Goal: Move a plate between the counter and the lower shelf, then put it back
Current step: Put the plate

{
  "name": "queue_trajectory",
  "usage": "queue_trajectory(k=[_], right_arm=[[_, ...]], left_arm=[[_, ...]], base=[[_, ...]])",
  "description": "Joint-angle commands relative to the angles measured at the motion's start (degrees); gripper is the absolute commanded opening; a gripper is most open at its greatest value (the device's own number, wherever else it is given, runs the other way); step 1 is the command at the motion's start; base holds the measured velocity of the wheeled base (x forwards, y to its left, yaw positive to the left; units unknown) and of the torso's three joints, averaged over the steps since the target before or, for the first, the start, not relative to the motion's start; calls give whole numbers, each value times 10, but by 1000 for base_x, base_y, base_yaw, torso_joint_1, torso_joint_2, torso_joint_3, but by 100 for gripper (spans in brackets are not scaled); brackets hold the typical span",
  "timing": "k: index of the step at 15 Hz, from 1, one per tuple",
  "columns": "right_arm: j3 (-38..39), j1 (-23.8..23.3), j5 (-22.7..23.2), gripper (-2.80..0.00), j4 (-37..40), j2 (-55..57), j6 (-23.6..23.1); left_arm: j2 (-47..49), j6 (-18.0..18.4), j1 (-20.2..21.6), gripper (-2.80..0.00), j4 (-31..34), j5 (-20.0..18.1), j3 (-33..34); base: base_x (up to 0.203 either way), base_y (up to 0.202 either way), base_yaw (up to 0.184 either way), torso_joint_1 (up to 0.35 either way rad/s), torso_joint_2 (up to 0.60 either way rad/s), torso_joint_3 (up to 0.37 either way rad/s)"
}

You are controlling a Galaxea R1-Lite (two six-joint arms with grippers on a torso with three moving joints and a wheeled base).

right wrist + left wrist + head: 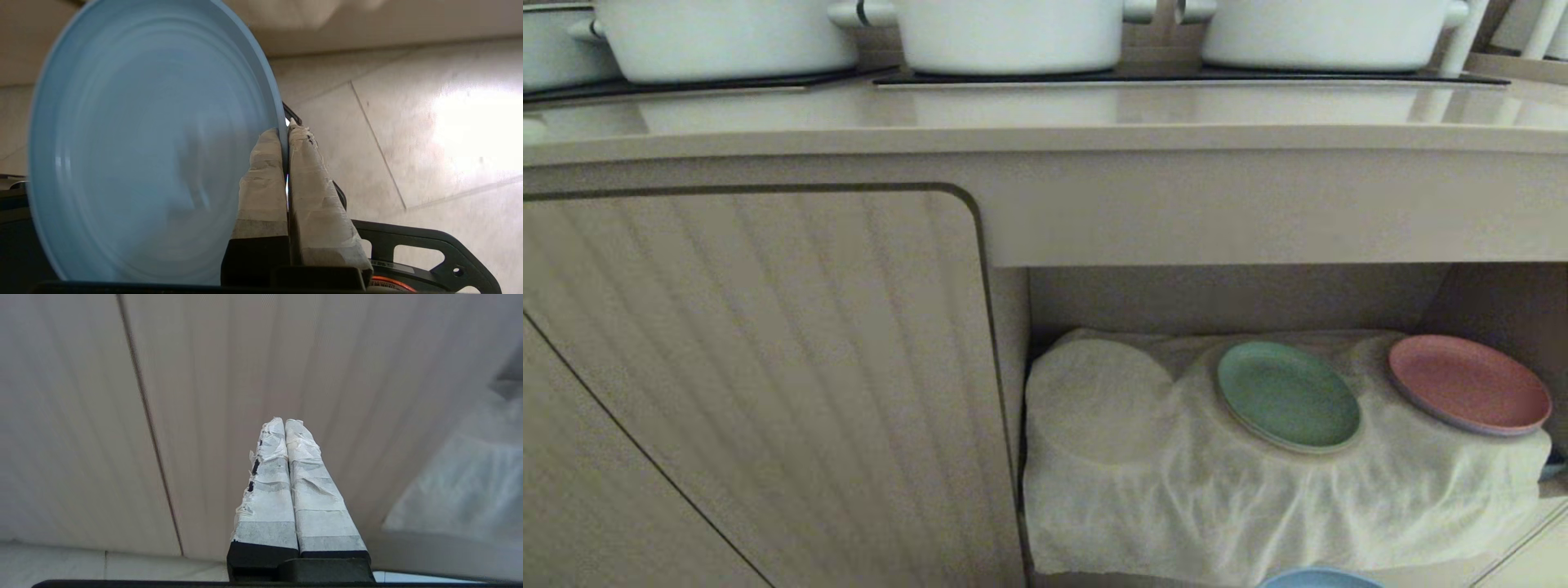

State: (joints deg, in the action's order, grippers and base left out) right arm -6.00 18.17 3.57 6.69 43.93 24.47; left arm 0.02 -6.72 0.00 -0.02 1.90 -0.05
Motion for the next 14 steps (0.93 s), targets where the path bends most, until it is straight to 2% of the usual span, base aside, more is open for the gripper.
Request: queue_trajectory(k=[1, 2, 14], right_arm=[[0, 0, 1, -280, 0, 0, 1], [0, 0, 0, -280, 0, 0, 1], [0, 0, 1, -280, 0, -1, 1]], left_arm=[[0, -1, 0, -280, 0, 0, 0], [0, -1, 0, -280, 0, 0, 0], [0, -1, 0, -280, 0, 0, 0]], base=[[-178, 1, 2, 2, 2, 2], [-125, 0, -3, -2, 11, 6], [0, 0, 0, 0, 0, 0]])
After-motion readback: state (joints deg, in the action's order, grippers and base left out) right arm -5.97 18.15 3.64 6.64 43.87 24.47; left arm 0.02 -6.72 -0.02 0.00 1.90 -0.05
